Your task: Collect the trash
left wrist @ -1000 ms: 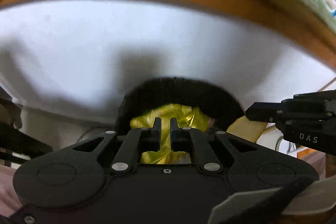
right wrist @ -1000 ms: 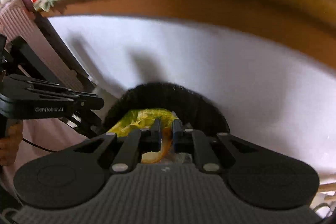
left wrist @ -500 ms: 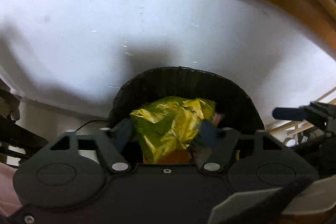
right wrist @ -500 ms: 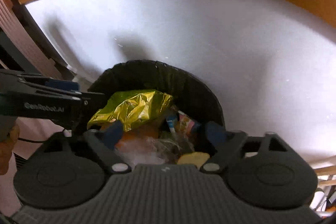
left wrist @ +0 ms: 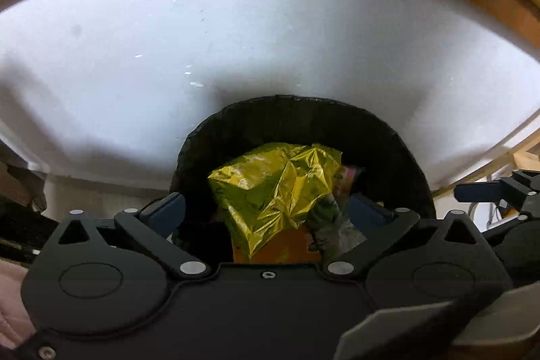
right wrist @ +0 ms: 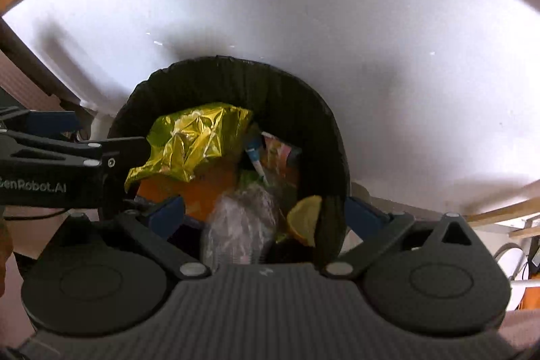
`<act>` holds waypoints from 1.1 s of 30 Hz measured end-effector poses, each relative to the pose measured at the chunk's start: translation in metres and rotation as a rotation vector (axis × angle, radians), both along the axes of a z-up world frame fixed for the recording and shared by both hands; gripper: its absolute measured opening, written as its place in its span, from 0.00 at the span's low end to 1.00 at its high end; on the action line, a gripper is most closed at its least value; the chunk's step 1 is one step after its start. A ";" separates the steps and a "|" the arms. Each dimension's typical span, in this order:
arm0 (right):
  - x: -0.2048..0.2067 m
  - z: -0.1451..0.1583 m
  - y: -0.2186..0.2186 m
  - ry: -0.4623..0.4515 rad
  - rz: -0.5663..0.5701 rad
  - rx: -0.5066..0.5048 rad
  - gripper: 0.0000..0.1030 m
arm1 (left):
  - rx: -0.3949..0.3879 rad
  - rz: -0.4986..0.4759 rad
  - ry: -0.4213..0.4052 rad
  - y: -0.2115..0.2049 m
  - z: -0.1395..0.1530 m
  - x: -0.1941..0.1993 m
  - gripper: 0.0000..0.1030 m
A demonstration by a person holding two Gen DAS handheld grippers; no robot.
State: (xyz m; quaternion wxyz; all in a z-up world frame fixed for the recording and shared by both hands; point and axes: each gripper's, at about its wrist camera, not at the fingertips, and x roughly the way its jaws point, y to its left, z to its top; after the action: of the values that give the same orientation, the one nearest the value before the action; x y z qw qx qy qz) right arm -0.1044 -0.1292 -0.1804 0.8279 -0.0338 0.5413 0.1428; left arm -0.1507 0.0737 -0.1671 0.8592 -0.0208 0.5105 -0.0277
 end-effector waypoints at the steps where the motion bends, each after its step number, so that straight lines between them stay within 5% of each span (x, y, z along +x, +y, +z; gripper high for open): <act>1: -0.002 -0.001 0.001 0.000 -0.003 -0.006 1.00 | 0.001 0.003 0.007 0.000 0.001 -0.001 1.00; 33: -0.014 -0.007 0.014 0.002 0.030 -0.087 1.00 | 0.030 0.035 0.067 0.001 -0.008 -0.003 1.00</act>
State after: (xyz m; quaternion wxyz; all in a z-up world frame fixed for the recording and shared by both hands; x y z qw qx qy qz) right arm -0.1180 -0.1152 -0.1870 0.8229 -0.0774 0.5473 0.1316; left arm -0.1540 0.0747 -0.1749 0.8423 -0.0178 0.5387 -0.0043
